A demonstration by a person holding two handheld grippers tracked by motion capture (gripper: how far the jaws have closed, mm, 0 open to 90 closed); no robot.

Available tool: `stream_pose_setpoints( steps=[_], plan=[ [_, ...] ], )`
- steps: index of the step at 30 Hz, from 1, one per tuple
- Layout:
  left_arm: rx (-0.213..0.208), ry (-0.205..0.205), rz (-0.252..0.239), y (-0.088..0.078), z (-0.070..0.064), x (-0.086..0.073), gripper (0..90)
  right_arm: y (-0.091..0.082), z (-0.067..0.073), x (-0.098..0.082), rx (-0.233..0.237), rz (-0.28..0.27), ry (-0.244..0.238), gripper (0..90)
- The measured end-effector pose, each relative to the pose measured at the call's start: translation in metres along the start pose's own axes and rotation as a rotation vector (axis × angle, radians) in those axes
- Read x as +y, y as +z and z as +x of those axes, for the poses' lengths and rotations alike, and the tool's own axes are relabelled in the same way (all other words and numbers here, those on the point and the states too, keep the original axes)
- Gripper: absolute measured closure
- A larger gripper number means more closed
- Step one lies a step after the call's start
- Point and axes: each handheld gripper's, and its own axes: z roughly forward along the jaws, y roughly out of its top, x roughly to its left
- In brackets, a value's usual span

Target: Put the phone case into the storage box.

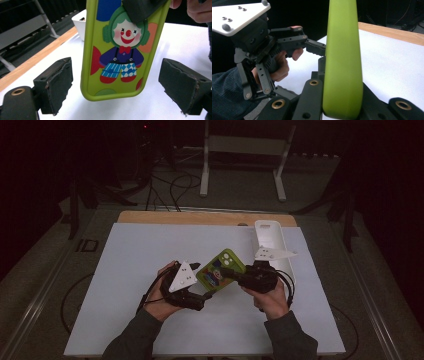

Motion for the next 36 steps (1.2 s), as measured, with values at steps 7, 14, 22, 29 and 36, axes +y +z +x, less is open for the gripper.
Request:
stream_pose_setpoints(
  steps=[7, 14, 22, 29, 36],
  plan=[
    [-0.042, -0.017, 0.000, -0.001, 0.004, 0.000, 14.7, -0.002, 0.001, 0.001, 0.010, 0.010, -0.026, 88.0],
    [-0.082, -0.035, 0.019, 0.001, 0.006, -0.001, 15.1, -0.005, 0.003, 0.001, 0.021, 0.023, -0.053, 88.0],
    [-0.149, -0.051, 0.044, 0.005, 0.008, -0.003, 17.0, -0.009, 0.003, -0.002, 0.047, 0.031, -0.087, 87.9],
    [-0.182, -0.056, 0.046, 0.006, 0.010, -0.004, 22.1, -0.011, 0.006, -0.002, 0.075, 0.046, -0.118, 87.9],
    [-0.220, -0.057, 0.043, 0.006, 0.013, -0.006, 30.2, -0.009, 0.011, -0.001, 0.104, 0.062, -0.152, 87.9]
  ],
)
